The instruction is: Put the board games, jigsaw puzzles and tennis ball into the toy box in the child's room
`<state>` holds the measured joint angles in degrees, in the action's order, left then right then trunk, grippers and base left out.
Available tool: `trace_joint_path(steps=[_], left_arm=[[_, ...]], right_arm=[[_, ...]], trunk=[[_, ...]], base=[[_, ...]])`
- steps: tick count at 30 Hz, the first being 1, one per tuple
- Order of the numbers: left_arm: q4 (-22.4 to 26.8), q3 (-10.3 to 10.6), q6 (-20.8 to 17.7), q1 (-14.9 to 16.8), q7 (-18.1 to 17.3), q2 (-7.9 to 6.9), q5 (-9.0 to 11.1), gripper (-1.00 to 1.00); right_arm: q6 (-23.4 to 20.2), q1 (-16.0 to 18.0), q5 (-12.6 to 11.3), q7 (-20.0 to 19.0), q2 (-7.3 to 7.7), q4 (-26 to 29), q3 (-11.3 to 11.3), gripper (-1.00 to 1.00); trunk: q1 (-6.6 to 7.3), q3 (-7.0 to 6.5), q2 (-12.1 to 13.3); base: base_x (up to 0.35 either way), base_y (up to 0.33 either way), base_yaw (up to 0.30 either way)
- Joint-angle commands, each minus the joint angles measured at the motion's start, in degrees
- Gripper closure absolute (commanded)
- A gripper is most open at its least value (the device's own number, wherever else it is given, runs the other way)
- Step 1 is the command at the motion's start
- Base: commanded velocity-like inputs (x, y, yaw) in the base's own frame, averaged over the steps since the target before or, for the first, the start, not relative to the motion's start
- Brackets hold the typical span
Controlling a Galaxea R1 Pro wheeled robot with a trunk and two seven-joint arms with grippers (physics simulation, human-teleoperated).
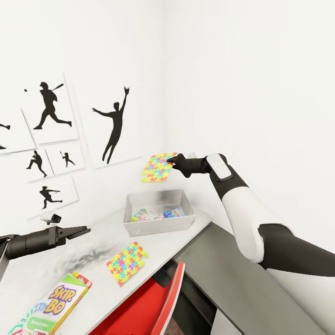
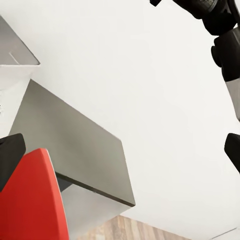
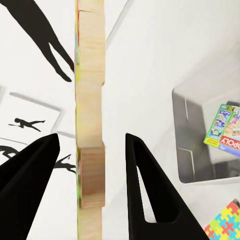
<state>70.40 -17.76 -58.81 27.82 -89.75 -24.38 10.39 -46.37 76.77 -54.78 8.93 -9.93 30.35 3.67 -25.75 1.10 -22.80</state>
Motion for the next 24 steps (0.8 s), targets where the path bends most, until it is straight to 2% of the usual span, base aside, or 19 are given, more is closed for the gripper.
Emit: trace_joint_path(steps=[1, 8, 12, 19, 24], left_arm=[[0.00, -0.09, -0.67, 0.05, -0.25, -0.06, -0.01, -1.00], [0.19, -1.88, -1.19, 0.24, -0.25, -0.63, 0.35, -1.00], [0.21, -2.24, -1.19, 1.76, -0.25, -1.20, 0.46, -1.00], [-0.44, -2.22, -1.19, 6.02, -0.25, -2.14, 0.51, -1.00], [-5.69, -1.80, -1.19, 11.28, -0.25, -2.30, 0.43, -1.00]], right_arm=[[-0.29, 0.05, -0.57, 0.62, -0.07, 0.06, 0.38, 1.00], [-0.42, 0.05, -0.66, 0.73, -0.07, 0.04, 0.38, 1.00], [-0.40, 0.05, -0.67, 0.80, -0.07, -0.01, 0.44, 1.00], [-0.44, 0.15, -0.70, 0.91, -0.07, -0.03, 0.46, 1.00], [-0.63, 0.28, -0.68, 0.92, -0.07, -0.17, 0.53, 1.00]], trunk=[[-0.03, 0.21, -0.12], [-0.03, 0.85, -0.12], [-0.03, 1.22, -0.12], [-0.03, 1.87, -0.12], [-0.03, 2.33, -0.12]], base=[[0.000, 0.000, 0.068], [0.000, 0.000, 0.069], [0.000, 0.000, 0.071], [0.000, 0.000, 0.072], [0.000, 0.000, 0.072]])
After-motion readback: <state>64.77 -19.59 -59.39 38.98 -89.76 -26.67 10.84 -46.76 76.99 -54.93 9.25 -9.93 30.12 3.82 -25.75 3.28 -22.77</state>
